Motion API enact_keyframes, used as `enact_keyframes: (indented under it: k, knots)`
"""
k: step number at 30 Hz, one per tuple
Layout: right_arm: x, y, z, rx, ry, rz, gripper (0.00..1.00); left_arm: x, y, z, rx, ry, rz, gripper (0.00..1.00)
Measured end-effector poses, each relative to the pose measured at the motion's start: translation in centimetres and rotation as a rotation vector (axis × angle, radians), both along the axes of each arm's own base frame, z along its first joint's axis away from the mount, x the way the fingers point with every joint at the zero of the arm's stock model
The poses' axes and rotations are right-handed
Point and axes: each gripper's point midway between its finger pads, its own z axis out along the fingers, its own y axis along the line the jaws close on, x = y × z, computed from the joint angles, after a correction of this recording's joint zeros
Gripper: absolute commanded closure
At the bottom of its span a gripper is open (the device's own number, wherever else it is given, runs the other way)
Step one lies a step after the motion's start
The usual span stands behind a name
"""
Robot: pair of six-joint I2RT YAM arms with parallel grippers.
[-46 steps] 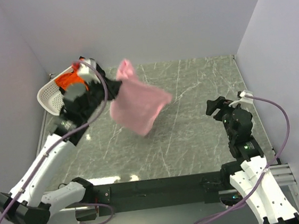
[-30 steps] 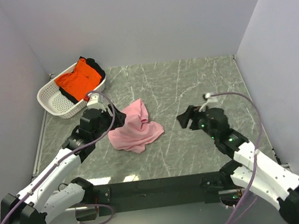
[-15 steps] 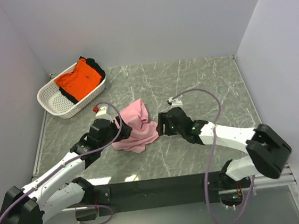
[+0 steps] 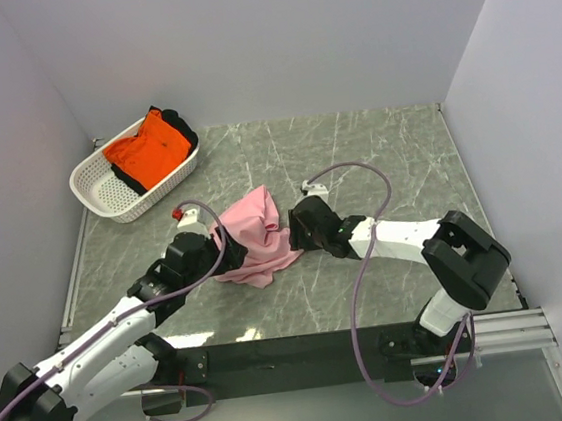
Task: Fold and stack the t-shirts
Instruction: Move the tshirt to the center of the board, then flatten the tshirt out
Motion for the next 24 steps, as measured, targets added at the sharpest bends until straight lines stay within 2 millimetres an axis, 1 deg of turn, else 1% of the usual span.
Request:
enact_keyframes:
  k: [3,7,9,10,11,12,13,14,16,18,19,20,22,23,24]
  knots:
    - [-0.1,0.0,-0.7,-0.008,0.016,0.001,0.43,-0.1,0.1,0.1,0.002,-0.002,0.002,0.24]
    - [-0.4,-0.3,-2.7,-0.047,0.059,-0.005,0.45,-0.3,0.5,-0.1,0.014,0.005,0.009,0.23]
    - [-0.1,0.1,-2.4,-0.039,0.055,-0.008,0.49,-0.5,0.7,0.0,0.016,0.004,0.011,0.23]
    - [0.0,0.2,-2.4,-0.038,0.056,-0.009,0.55,-0.6,0.8,0.1,0.016,0.003,0.010,0.23]
    - [0.0,0.2,-2.6,-0.039,0.059,-0.009,0.75,-0.7,0.8,0.2,0.014,0.001,0.011,0.23]
    - [0.0,0.2,-2.7,-0.045,0.060,-0.006,0.88,-0.7,0.9,0.4,0.011,-0.004,0.011,0.23]
    - [-0.1,0.2,-2.7,-0.041,0.063,-0.003,0.98,-0.8,1.0,0.5,0.010,-0.006,0.011,0.23]
    - [-0.1,0.3,-2.7,-0.039,0.067,-0.003,1.00,-0.8,1.0,0.6,0.009,-0.010,0.012,0.23]
    - [-0.3,0.2,-2.7,-0.043,0.073,-0.002,1.00,-0.8,1.2,0.7,0.013,-0.015,0.014,0.23]
    - [-0.3,0.0,-2.3,-0.059,0.078,0.004,1.00,-0.8,1.2,0.7,0.025,-0.021,0.008,0.22]
    - [-0.3,-0.1,-1.8,-0.077,0.077,0.009,1.00,-0.8,1.2,0.7,0.031,-0.022,0.004,0.23]
    - [0.1,-0.1,-0.7,-0.089,0.064,0.012,1.00,-0.8,1.2,0.9,0.037,-0.027,-0.001,0.23]
    - [1.2,0.3,2.7,-0.087,0.007,0.020,1.00,-0.5,1.1,1.6,0.045,-0.040,-0.010,0.23]
    - [2.0,0.6,5.4,-0.077,-0.039,0.020,1.00,-0.3,1.0,2.2,0.045,-0.051,-0.013,0.23]
    - [2.9,1.0,8.8,-0.051,-0.101,0.020,1.00,0.0,0.8,3.0,0.043,-0.068,-0.019,0.23]
